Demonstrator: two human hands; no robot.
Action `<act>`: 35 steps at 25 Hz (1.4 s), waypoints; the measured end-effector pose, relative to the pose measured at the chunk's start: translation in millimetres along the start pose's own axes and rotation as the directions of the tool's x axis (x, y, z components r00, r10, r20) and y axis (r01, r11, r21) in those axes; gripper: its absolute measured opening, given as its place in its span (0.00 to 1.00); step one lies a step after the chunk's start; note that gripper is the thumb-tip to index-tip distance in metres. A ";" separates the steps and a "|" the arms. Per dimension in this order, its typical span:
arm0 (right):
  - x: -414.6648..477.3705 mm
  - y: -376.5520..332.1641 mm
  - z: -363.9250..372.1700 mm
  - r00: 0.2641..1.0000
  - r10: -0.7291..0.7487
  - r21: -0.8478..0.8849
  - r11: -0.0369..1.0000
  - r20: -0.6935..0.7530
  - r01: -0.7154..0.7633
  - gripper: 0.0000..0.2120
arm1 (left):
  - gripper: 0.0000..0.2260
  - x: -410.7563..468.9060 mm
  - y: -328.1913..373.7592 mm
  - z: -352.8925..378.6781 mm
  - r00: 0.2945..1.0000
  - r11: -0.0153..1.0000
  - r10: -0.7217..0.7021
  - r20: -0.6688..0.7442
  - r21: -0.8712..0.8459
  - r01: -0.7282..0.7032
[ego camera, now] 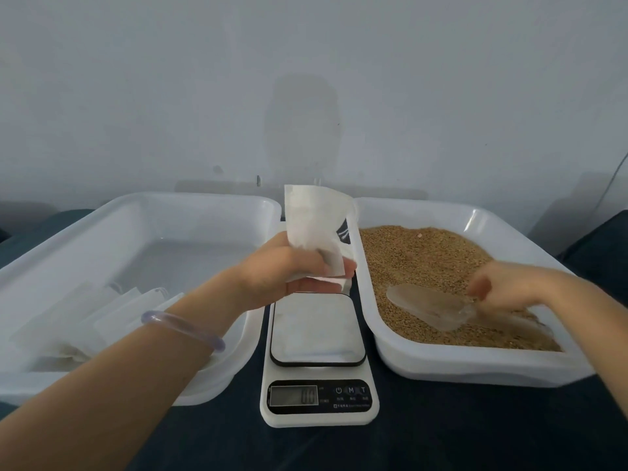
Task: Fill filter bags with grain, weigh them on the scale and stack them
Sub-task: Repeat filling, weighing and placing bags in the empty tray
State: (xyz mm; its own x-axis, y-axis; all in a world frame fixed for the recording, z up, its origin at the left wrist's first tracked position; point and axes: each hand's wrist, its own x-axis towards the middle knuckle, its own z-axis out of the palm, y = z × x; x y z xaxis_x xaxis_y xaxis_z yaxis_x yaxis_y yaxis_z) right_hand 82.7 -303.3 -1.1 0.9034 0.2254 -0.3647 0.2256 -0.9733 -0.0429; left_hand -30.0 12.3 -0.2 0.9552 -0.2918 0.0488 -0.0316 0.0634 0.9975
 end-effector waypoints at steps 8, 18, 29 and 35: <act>-5.9 11.2 20.0 0.977 -0.090 0.042 0.994 -0.191 0.099 0.10 | 0.16 14.4 5.7 18.1 0.992 0.993 0.013 -0.123 -0.112 -0.027; -27.9 19.0 18.7 0.940 -0.276 0.091 0.950 -0.203 0.299 0.13 | 0.14 22.2 10.7 43.1 0.985 0.999 -0.034 -0.171 0.024 0.038; -48.9 56.8 -4.4 0.898 -0.227 0.229 0.917 -0.378 0.328 0.15 | 0.14 40.0 7.6 60.4 0.953 0.754 0.105 -0.285 0.648 0.111; -72.5 74.9 -49.7 0.725 -0.180 0.198 0.893 -0.665 0.404 0.19 | 0.16 59.1 -0.9 80.3 0.962 0.716 0.170 -0.213 0.697 0.028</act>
State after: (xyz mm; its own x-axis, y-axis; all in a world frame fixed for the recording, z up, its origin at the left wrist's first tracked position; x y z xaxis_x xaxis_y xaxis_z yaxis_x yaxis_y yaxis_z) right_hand 52.3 -390.4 68.4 0.8566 0.3672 0.3624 0.4939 -0.7868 -0.3702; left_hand 2.8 -81.7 5.9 0.9764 -0.0666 0.2052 -0.2008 -0.6281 0.7517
